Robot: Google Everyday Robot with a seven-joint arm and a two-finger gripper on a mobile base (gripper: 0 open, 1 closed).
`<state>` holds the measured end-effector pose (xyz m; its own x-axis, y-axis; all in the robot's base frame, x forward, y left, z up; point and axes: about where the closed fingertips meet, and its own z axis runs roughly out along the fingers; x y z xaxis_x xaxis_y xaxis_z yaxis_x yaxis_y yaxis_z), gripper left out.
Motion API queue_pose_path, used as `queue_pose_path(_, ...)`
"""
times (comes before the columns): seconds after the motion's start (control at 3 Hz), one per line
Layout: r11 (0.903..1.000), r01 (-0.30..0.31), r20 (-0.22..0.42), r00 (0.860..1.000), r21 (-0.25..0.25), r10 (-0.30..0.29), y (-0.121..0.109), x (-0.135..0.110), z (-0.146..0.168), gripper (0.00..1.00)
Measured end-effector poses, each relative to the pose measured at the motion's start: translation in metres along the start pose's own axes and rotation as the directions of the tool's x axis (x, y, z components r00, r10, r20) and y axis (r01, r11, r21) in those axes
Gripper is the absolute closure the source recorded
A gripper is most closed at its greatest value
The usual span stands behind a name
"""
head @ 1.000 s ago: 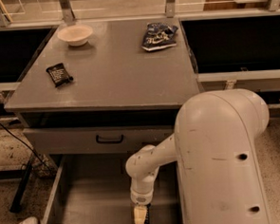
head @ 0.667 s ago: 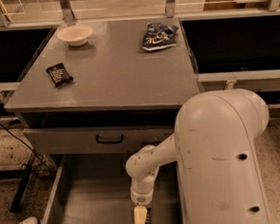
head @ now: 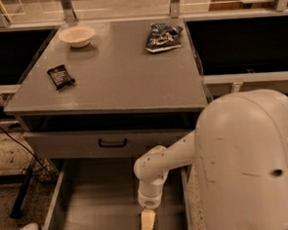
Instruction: Place rxbar blueberry into middle drawer
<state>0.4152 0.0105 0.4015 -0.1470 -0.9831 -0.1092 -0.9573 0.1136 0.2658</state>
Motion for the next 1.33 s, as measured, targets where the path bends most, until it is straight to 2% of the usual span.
queue_pose_path(0.33,0.9995,-0.006,0.012,1.000,0.032,0.006,0.009,0.011,-0.033,0.00)
queue_pose_path(0.67,0.9972,-0.056,0.024,0.998,0.050,0.054,0.012,0.038,-0.057,0.00)
queue_pose_path(1.0,0.9772,-0.205,0.032,0.979,0.055,0.203,0.006,0.101,-0.072,0.00)
queue_pose_path(1.33,0.9312,-0.359,0.023,0.933,0.063,0.358,0.000,0.172,-0.086,0.00)
